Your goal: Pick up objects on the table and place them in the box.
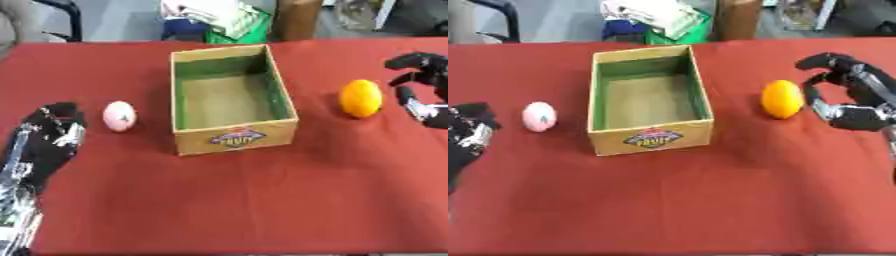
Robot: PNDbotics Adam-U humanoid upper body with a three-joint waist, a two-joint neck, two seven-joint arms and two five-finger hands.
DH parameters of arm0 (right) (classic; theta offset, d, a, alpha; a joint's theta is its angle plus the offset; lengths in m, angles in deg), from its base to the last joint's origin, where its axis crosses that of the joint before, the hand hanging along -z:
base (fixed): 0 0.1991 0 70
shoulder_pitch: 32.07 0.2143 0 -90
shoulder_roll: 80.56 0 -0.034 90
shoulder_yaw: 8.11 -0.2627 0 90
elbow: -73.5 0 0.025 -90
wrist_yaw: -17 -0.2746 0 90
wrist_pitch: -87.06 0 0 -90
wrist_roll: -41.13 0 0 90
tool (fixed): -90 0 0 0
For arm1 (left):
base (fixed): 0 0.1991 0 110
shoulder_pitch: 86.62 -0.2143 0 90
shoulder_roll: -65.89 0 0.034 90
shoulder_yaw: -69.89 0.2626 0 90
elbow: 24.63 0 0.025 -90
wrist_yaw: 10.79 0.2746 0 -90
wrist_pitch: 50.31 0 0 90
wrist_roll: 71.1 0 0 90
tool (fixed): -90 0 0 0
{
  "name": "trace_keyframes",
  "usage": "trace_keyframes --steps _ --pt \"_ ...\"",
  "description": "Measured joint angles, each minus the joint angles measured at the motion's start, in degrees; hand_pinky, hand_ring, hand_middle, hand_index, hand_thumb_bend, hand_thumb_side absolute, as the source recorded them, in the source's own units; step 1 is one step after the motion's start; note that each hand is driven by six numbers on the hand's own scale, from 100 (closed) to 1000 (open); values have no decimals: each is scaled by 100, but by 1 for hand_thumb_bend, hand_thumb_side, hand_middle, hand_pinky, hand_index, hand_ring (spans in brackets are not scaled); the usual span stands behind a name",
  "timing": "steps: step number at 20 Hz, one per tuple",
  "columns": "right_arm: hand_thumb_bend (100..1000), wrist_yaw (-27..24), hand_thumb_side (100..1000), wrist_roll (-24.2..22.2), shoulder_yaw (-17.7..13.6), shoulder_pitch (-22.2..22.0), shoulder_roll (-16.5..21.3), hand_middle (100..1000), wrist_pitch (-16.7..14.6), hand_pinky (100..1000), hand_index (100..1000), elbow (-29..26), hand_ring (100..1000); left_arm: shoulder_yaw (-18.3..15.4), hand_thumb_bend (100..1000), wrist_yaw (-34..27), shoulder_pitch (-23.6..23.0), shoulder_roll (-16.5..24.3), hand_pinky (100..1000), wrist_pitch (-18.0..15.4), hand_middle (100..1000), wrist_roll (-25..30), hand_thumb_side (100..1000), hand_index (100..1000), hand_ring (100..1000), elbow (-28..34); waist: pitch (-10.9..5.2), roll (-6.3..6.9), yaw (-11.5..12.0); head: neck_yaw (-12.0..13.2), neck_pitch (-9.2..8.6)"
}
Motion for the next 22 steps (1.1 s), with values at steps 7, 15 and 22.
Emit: trace_keyframes --steps 7,15,22 --pt "205 616 389 121 211 527 228 826 -467 731 835 818 921 1 194 0 -28 0 793 1 585 2 218 710 600 0 -58 2 1 -8 1" --pt "309 1807 513 400 422 1131 207 845 -763 746 862 1818 919 4 192 -2 -37 0 793 9 586 13 218 710 600 0 -98 41 2 -54 2" --pt "458 3088 610 729 526 1461 -67 846 -1089 754 878 2430 906 6 193 -2 -39 0 792 11 586 33 219 710 601 0 -98 50 10 -80 2"
